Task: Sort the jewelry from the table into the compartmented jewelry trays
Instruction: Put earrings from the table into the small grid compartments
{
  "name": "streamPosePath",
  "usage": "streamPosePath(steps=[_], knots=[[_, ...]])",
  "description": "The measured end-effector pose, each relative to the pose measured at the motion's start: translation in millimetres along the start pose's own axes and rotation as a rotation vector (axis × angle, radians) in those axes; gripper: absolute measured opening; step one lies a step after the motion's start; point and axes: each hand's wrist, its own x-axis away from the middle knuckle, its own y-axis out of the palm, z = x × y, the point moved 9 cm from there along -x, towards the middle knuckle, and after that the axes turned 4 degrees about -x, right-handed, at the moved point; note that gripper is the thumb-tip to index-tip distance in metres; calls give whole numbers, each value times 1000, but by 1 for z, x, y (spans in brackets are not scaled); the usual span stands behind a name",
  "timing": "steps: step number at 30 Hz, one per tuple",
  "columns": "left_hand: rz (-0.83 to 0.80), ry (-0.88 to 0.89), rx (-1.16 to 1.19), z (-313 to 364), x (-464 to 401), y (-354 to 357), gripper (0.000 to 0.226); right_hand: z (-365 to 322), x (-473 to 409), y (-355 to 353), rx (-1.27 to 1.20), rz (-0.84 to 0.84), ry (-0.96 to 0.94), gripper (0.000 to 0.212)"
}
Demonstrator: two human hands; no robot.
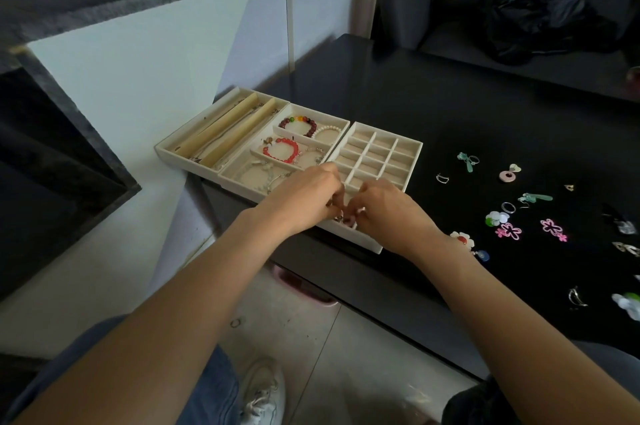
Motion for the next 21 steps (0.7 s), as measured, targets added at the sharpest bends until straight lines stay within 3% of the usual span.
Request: streamPosePath(steps=[5,13,21], knots=[[59,97,-54,5,2,-1,8,-2,3,-2,147,-30,-29,27],[191,293,-226,21,15,-7,15,0,10,-1,120,-60,-48,28],[124,181,-127,9,18,-6,16,0,14,0,98,-39,-48,31]])
